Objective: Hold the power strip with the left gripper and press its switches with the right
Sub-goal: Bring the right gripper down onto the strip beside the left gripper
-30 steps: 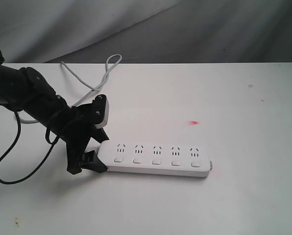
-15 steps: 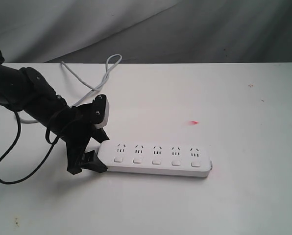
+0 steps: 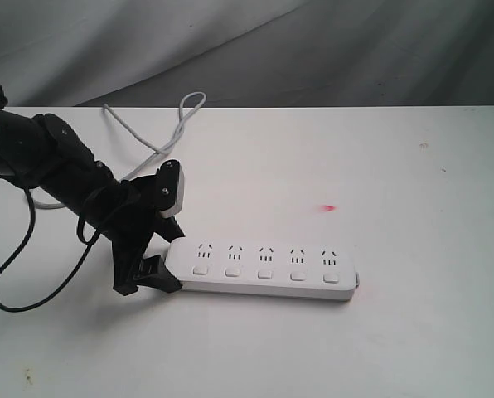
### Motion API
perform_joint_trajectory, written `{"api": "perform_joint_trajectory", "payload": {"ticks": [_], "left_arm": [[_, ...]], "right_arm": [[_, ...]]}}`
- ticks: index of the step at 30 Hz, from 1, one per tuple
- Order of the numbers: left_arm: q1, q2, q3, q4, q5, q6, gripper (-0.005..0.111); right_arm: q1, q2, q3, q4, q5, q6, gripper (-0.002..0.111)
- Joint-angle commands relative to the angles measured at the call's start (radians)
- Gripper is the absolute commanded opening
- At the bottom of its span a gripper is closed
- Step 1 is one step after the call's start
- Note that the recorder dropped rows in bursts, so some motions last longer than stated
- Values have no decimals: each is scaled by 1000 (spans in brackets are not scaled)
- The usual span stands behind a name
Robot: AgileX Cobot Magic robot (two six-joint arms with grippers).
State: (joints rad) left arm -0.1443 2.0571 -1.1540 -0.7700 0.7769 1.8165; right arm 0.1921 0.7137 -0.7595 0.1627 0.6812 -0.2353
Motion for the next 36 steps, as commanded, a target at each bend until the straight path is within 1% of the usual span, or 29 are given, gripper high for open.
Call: {"api": "perform_joint_trajectory", "payload": {"ticks": [1, 6, 8, 11, 13, 18, 20, 23, 25, 30, 33, 36], "left_arm": [[-6, -5, -6, -20, 10, -6, 64], [-6, -5, -6, -20, 10, -6, 64], [-6, -5, -6, -20, 9, -5, 64], [-6, -5, -6, -20, 9, -5, 64], [-6, -5, -6, -20, 9, -5, 64], [-6, -5, -6, -20, 9, -5, 64], [-6, -5, -6, -20, 9, -5, 64], [-6, -5, -6, -20, 9, -5, 64], [-6, -5, -6, -20, 9, -5, 64], [-6, -5, -6, -20, 9, -5, 64], [-6, -5, -6, -20, 9, -5, 64], [-6, -5, -6, -20, 9, -5, 64]], "right_arm": [[117, 205, -101, 19, 43, 6, 0], [259, 437, -219, 57, 173, -11, 0], [291, 517, -281, 113, 226, -110, 0], [297, 634, -370, 233, 284, -363, 0], [297, 695, -428, 282, 292, -493, 0], [297, 868, -567, 335, 305, -685, 0], [297, 939, -609, 382, 283, -756, 0], [297, 1053, -669, 429, 263, -805, 0], [297, 1101, -686, 436, 266, -833, 0], [297, 1172, -684, 468, 233, -977, 0], [297, 1203, -669, 596, 225, -1103, 0], [297, 1220, -617, 704, 210, -1250, 0]]}}
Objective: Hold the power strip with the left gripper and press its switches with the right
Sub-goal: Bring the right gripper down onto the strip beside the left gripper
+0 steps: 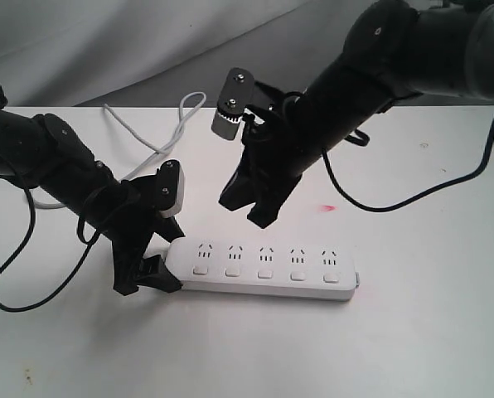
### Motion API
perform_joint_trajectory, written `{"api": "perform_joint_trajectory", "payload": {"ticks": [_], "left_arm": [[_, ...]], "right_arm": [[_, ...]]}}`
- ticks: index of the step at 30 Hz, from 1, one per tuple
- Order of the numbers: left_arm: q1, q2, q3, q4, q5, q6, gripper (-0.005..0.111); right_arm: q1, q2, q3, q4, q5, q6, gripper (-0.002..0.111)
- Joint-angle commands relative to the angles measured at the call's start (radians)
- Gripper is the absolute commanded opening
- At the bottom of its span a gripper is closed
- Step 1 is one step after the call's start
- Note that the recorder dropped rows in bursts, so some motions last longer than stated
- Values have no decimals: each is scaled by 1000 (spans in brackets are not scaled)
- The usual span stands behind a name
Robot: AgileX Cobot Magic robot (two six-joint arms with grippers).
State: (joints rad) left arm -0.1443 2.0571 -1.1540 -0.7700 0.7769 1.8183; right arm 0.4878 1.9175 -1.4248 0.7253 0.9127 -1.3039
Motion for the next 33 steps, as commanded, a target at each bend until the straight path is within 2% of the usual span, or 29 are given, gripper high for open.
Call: {"api": "perform_joint_trajectory", "payload": {"ticks": [1, 7, 12, 13, 15, 16, 18, 20, 24, 33], "left_arm": [[-6, -5, -6, -20, 9, -6, 64], [-6, -5, -6, -20, 5, -6, 64], [-6, -5, -6, -20, 5, -6, 64], [-6, -5, -6, -20, 5, -6, 64], [-6, -5, -6, -20, 5, -6, 64], [-6, -5, -6, -20, 5, -6, 64], [-6, -5, -6, -20, 5, -6, 64], [-6, -5, -6, -20, 5, -6, 64], [-6, -5, -6, -20, 5, -6, 64], [-6, -5, -6, -20, 5, -6, 64]], "right_arm": [[2, 18, 67, 155, -34, -216, 0], [2, 22, 173, 251, -214, -319, 0], [2, 41, 175, 318, -216, -319, 2], [2, 43, 175, 318, -216, -319, 5], [2, 43, 175, 310, -224, -327, 19], [2, 44, 175, 310, -229, -339, 33], [4, 44, 175, 312, -229, -341, 48], [15, 44, 175, 312, -243, -343, 55], [76, 48, 175, 366, -359, -401, 56], [83, 112, 173, 418, -362, -479, 56]]}}
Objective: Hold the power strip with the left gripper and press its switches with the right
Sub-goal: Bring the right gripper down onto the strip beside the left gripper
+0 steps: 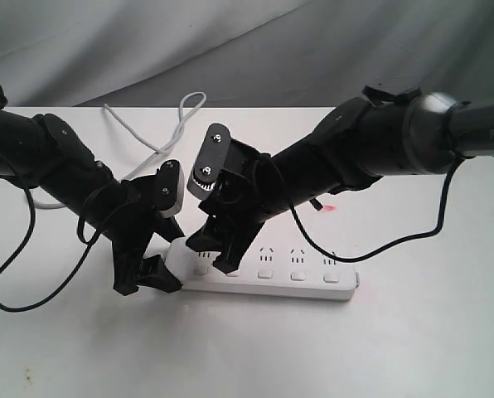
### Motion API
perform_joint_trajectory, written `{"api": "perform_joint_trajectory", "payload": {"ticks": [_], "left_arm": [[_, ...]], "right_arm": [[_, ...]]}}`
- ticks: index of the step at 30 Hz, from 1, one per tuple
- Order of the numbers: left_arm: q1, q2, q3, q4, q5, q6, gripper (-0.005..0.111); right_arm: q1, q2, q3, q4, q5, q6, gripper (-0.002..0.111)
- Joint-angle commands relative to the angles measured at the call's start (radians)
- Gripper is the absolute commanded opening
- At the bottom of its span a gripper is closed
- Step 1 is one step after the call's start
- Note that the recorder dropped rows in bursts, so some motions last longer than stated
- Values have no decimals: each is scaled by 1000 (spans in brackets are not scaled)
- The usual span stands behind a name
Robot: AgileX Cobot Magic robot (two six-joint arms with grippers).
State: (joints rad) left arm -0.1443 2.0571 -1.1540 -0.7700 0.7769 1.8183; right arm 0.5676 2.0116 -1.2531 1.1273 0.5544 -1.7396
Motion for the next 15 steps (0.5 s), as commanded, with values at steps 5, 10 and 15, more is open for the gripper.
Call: {"api": "perform_joint_trajectory", "payload": {"ticks": [5, 10, 15], "left_arm": [[-6, -5, -6, -20, 5, -6, 64], [-6, -5, -6, -20, 5, -6, 64], [-6, -5, -6, -20, 5, -6, 64]], "right_arm": [[3, 40, 1, 52, -12, -87, 56], [12, 43, 1, 73, -44, -123, 55], [14, 56, 1, 76, -54, -179, 55]]}}
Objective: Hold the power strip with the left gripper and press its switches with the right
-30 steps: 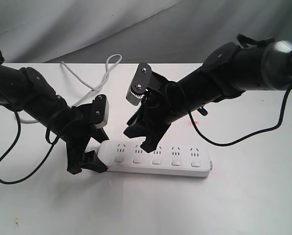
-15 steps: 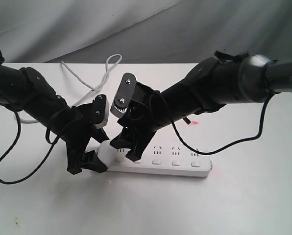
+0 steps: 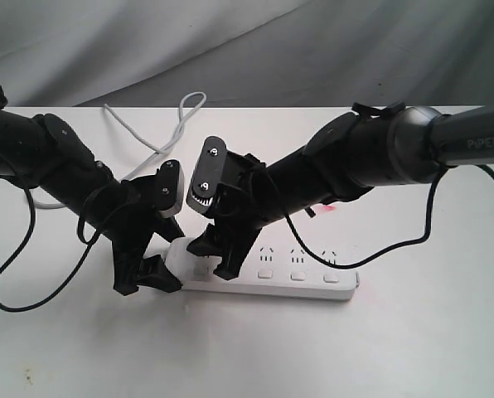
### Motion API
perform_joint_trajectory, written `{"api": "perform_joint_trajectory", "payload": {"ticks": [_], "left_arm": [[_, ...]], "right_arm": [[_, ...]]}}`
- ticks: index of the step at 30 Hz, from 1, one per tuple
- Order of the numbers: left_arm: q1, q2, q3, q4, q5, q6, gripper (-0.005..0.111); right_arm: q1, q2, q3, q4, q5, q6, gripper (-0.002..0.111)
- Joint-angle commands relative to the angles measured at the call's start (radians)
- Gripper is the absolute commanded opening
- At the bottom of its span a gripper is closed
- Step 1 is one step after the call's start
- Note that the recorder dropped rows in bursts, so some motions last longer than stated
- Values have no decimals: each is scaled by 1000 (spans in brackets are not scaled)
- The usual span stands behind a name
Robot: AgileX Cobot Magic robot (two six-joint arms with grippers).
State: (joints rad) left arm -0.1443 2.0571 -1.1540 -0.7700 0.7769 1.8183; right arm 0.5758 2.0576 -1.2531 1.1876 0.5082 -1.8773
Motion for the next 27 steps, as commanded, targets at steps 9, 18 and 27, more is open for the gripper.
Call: {"api": "perform_joint_trajectory", "payload": {"ticks": [9, 18, 27], "left_arm": [[-6, -5, -6, -20, 5, -6, 64], [-6, -5, -6, -20, 5, -6, 64], [-6, -5, -6, -20, 5, -6, 64]], "right_arm": [[20, 39, 1, 16, -7, -60, 55], [20, 46, 1, -1, -34, -64, 55], [20, 58, 1, -4, -23, -64, 55]]}}
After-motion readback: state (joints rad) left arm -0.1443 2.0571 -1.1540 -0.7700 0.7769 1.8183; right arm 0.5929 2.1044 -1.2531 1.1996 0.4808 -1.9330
